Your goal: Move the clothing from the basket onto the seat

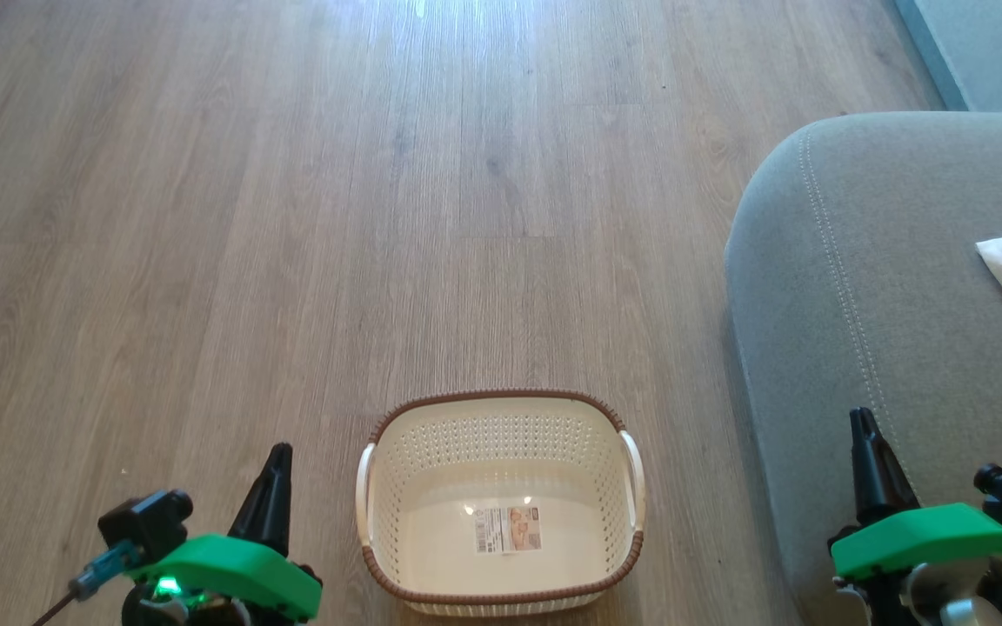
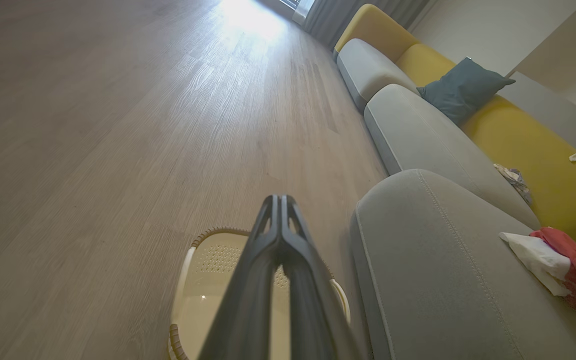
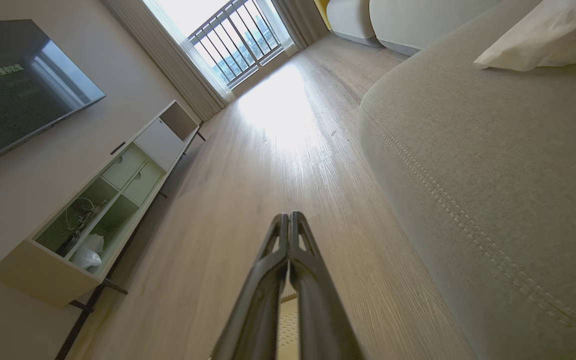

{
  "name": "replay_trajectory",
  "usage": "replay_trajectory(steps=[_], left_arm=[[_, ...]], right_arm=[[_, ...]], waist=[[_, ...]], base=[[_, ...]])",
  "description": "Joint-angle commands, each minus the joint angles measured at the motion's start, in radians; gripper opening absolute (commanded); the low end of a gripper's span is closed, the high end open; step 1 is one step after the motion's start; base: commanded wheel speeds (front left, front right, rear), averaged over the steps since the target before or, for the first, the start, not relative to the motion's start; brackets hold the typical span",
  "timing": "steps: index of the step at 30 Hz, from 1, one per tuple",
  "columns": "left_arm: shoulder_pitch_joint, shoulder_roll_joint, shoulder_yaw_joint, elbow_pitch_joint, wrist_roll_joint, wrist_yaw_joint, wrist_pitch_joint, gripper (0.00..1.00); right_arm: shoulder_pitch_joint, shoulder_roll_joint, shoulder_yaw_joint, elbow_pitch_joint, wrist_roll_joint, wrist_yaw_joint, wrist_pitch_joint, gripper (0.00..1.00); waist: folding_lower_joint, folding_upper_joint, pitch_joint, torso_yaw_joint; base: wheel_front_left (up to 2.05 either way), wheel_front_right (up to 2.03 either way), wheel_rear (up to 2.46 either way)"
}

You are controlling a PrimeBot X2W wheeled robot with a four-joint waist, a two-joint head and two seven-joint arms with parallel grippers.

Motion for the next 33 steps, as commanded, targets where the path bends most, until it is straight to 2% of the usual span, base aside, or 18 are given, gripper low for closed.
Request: replay_trajectory(steps=[1, 33], left_arm=[[-0.05, 0.0, 0.019, -0.032, -0.024, -0.008, 0.004, 0.0], [-0.077, 0.001, 0.089, -0.032, -0.382, -0.031, 0.098, 0.0]], right_arm=[[-0.059, 0.001, 0.0, -0.029, 0.025, 0.0, 0.007, 0.0], [-0.087, 0.005, -0.022, -0.021, 0.36, 0.0, 0.1, 0.0]], waist=[[-0.0001, 0.0, 0.0, 0.0], [-0.0001, 0.0, 0.008, -0.016]], base=[[0.0, 0.0, 0.0], [0.0, 0.0, 0.0]])
